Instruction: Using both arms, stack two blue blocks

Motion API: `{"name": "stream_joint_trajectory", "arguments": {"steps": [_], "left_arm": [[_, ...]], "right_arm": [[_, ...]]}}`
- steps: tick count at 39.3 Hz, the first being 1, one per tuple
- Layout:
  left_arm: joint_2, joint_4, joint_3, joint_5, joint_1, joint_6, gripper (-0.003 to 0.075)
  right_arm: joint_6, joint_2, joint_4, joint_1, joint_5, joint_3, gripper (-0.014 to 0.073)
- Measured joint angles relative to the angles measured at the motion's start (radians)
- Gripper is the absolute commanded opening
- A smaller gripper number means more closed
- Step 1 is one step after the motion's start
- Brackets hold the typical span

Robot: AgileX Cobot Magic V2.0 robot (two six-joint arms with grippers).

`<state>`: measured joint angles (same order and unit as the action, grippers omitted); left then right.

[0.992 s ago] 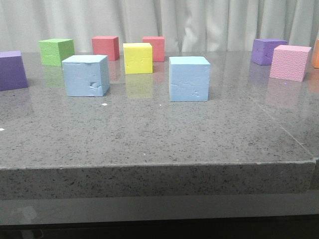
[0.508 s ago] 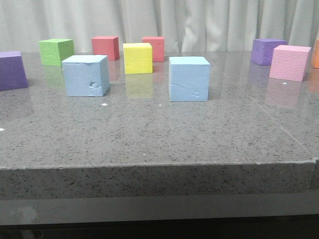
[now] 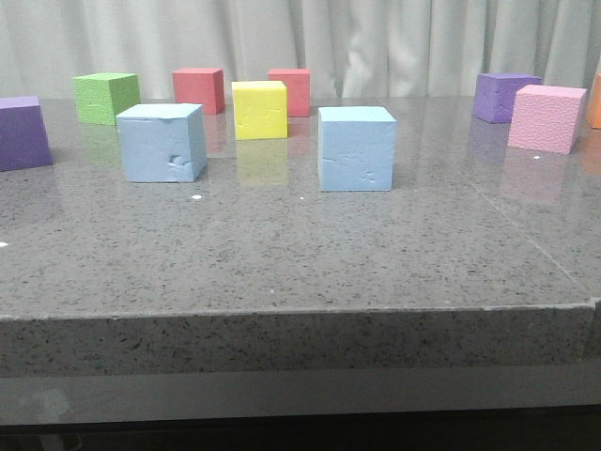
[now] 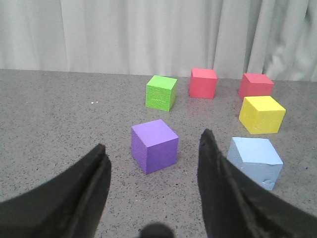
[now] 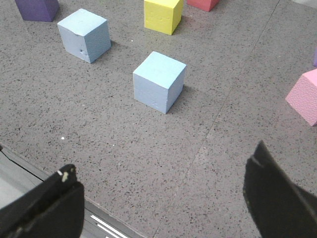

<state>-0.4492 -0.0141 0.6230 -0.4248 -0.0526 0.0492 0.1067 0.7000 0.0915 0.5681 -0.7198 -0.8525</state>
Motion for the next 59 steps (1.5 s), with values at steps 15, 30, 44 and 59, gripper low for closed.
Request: {"name": "stream_joint_trajectory", "arguments": {"steps": [15, 30, 44, 59], "left_arm": [[-0.068, 0.014, 0.025, -0.009, -0.043, 0.000, 0.0601], [-0.410, 0.014, 0.276, -0.097, -0.340, 0.000, 0.0600], [-0.838, 0.014, 0.595, -0.265, -0.417, 0.027, 0.0600], [-1.243, 0.076, 0.955, -0.491, -0.417, 0.230, 0.0600]], "right_arm": [[0.000, 0.000, 0.000, 0.000, 0.000, 0.000, 0.0656], [0.000, 0.000, 0.000, 0.000, 0.000, 0.000, 0.0656], [0.000, 0.000, 0.000, 0.000, 0.000, 0.000, 0.0656], [0.000, 0.000, 0.000, 0.000, 0.000, 0.000, 0.0656]]}}
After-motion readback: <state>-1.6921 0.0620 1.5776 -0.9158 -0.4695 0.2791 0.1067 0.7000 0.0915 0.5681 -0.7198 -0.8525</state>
